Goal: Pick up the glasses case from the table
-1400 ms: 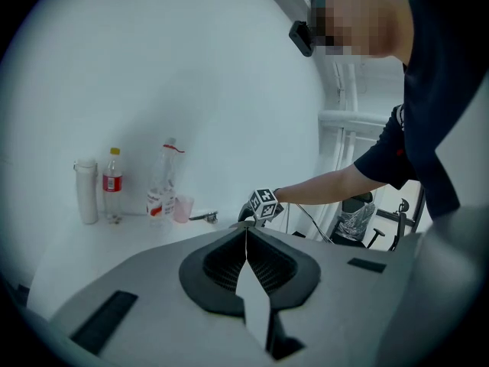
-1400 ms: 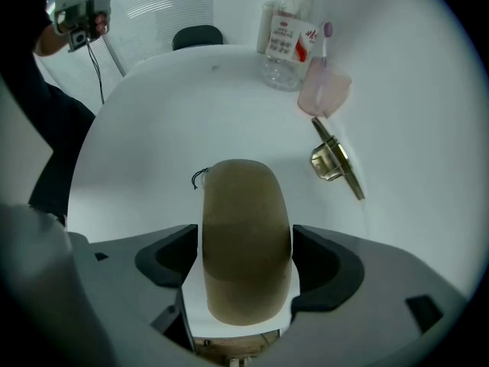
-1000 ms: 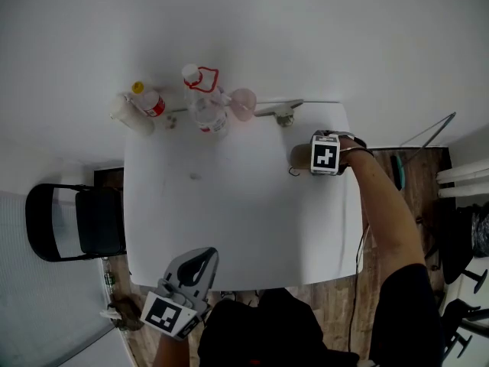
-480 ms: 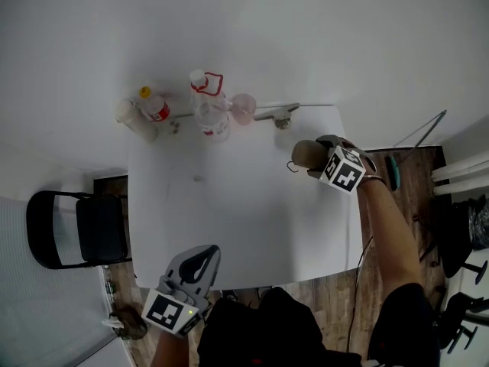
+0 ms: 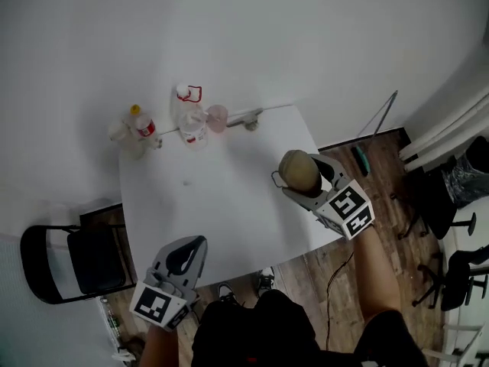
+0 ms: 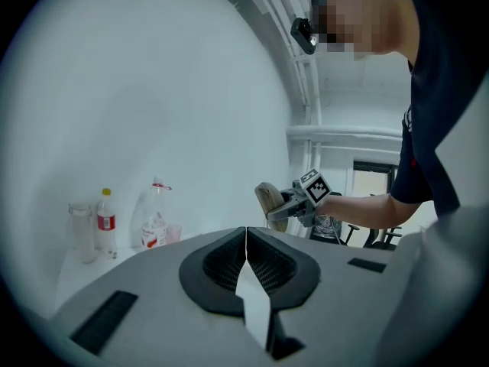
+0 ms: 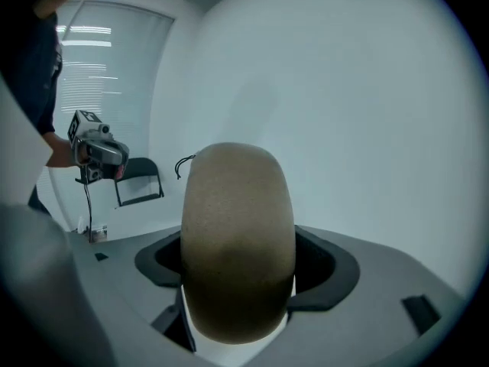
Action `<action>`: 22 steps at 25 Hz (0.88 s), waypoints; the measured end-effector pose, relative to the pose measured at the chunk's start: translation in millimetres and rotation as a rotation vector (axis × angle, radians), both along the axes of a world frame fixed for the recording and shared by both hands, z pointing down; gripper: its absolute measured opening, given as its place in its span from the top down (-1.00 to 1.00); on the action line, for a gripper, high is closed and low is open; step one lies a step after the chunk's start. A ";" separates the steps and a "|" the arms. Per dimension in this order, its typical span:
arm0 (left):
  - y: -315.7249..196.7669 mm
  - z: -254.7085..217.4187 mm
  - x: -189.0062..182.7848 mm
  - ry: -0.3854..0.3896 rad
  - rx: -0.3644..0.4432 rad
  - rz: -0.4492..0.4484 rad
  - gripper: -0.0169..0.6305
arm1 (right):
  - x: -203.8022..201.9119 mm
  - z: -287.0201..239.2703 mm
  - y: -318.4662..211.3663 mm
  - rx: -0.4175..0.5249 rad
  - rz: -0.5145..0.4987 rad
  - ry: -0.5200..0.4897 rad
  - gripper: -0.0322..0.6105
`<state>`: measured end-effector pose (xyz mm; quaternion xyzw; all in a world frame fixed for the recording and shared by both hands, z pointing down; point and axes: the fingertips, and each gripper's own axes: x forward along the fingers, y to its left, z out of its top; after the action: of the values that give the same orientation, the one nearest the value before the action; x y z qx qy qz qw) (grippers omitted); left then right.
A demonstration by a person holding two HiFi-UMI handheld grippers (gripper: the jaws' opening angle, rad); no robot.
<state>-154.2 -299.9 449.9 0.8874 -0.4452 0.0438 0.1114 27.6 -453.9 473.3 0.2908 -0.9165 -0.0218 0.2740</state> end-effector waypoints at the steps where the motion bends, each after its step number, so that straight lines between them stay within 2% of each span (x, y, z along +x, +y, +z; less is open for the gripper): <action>1: 7.3 -7.1 -0.4 -0.005 0.016 0.022 0.88 | 3.9 -13.5 17.9 0.016 0.035 -0.030 -0.26; 8: 54.2 -33.7 -3.0 0.030 0.072 0.085 0.88 | 36.6 -91.1 129.7 0.125 0.270 -0.230 -0.26; 13: 78.8 -55.2 3.2 0.048 0.129 0.107 0.88 | 49.5 -118.8 176.4 0.194 0.391 -0.362 -0.26; 17: 99.8 -64.5 13.9 0.055 0.130 0.075 0.88 | 59.8 -129.6 209.3 0.233 0.386 -0.390 -0.26; 22: 134.8 -81.7 58.5 0.016 0.147 0.066 0.88 | 97.6 -137.7 249.1 0.225 0.363 -0.441 -0.26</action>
<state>-95.7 -165.1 368.2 0.9077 -0.4168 0.0076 0.0480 125.1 -204.8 335.6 0.4761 -0.8787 -0.0102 0.0337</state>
